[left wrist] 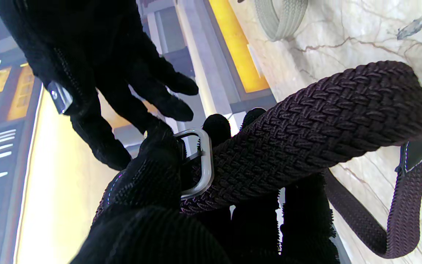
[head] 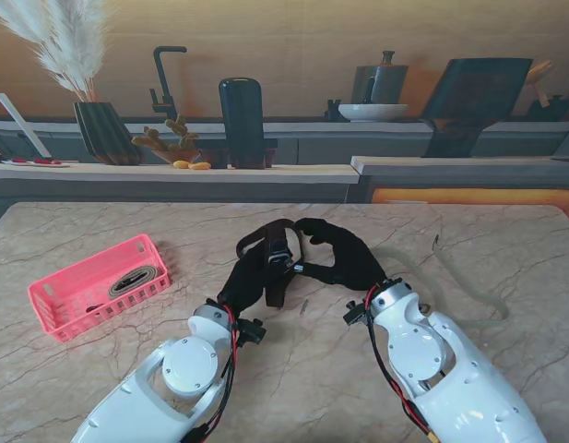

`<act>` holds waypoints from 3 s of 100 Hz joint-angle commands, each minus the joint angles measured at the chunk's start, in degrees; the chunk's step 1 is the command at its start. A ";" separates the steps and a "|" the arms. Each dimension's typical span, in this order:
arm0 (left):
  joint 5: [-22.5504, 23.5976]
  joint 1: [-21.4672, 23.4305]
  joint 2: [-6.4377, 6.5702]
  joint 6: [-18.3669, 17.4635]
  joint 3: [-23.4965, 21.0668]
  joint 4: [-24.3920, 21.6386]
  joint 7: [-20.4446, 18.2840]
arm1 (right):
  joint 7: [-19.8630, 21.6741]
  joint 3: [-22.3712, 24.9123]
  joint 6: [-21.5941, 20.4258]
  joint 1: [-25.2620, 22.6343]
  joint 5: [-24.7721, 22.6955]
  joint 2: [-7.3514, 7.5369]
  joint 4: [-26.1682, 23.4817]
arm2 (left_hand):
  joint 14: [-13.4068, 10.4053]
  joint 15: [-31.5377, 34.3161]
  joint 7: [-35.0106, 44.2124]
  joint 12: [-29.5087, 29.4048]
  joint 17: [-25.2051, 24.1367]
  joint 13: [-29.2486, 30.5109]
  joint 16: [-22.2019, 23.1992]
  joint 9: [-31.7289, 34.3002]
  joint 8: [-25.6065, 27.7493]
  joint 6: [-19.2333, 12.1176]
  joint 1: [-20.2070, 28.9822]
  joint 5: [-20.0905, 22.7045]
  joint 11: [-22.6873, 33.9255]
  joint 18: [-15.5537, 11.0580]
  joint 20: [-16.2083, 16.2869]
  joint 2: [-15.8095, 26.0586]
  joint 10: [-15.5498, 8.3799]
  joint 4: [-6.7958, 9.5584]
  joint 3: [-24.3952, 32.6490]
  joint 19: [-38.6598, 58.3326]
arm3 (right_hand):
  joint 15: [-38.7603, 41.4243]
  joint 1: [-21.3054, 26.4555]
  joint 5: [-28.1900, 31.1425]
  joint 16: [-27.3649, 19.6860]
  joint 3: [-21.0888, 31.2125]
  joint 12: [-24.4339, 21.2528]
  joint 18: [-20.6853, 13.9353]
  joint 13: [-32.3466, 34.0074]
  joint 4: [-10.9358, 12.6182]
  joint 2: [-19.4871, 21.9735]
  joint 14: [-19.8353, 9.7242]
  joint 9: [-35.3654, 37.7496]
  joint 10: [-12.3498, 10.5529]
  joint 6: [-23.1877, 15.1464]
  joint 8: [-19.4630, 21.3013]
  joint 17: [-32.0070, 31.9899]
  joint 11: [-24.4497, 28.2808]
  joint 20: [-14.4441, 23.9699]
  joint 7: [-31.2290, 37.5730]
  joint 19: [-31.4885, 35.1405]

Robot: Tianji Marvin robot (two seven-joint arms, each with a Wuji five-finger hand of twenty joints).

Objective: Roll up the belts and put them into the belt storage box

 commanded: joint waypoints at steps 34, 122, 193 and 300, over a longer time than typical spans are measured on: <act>1.36 -0.19 1.07 -2.02 1.61 0.09 -4.28 | 7.65 -2.14 2.11 3.77 10.06 0.03 1.04 | -0.20 -0.80 1.45 1.22 -0.85 1.13 1.15 2.24 1.07 -5.12 4.55 0.72 1.74 1.32 1.30 3.45 -1.47 0.63 3.00 -0.31 | -1.16 0.06 -0.40 -0.25 2.15 -1.35 -2.23 0.37 0.31 -1.37 -1.39 -1.74 -0.45 3.31 -1.31 0.54 -0.46 1.29 -2.64 1.47; -1.38 -0.65 0.58 0.03 1.42 0.68 -4.41 | 2.20 -0.33 -0.35 2.54 12.76 -1.44 -2.13 | -2.30 -29.96 -20.56 -23.52 -13.15 -17.24 -21.29 -13.47 -11.76 -1.03 -25.61 0.60 -22.28 -5.80 -12.64 -15.99 0.45 0.62 31.24 -24.19 | 6.04 14.20 33.57 4.73 5.32 2.41 0.02 13.23 -7.21 -3.27 -3.91 38.41 -8.04 -16.52 -14.41 4.27 2.63 1.63 29.41 2.00; -16.42 1.85 0.35 3.57 0.90 -3.17 -9.60 | -10.26 -2.91 -2.00 4.50 2.23 -3.29 0.18 | 1.81 -14.54 -11.26 -19.71 -3.18 -0.61 -16.56 6.19 -12.41 -1.41 3.88 9.71 -14.29 -1.71 -5.96 -1.82 0.92 1.70 -0.56 -9.04 | 10.28 13.62 31.05 5.53 4.26 1.03 -0.56 11.89 -6.36 -1.29 -4.91 36.47 -8.97 -17.69 -14.69 3.92 5.04 0.51 30.43 3.88; -32.61 5.31 -0.16 -0.10 -3.20 -5.90 -11.78 | -6.33 -7.17 -5.02 5.81 -1.90 -1.71 9.12 | -1.89 -28.82 -28.28 -25.94 -10.53 -13.96 -21.87 -13.18 -15.24 3.00 -46.35 -7.11 -23.32 0.18 -10.23 -20.18 0.14 -1.35 25.91 -19.24 | 9.90 13.32 30.60 4.63 3.89 0.26 -0.13 11.04 -6.09 -1.12 -4.43 35.60 -9.26 -19.48 -14.74 2.74 6.05 -1.15 30.92 4.82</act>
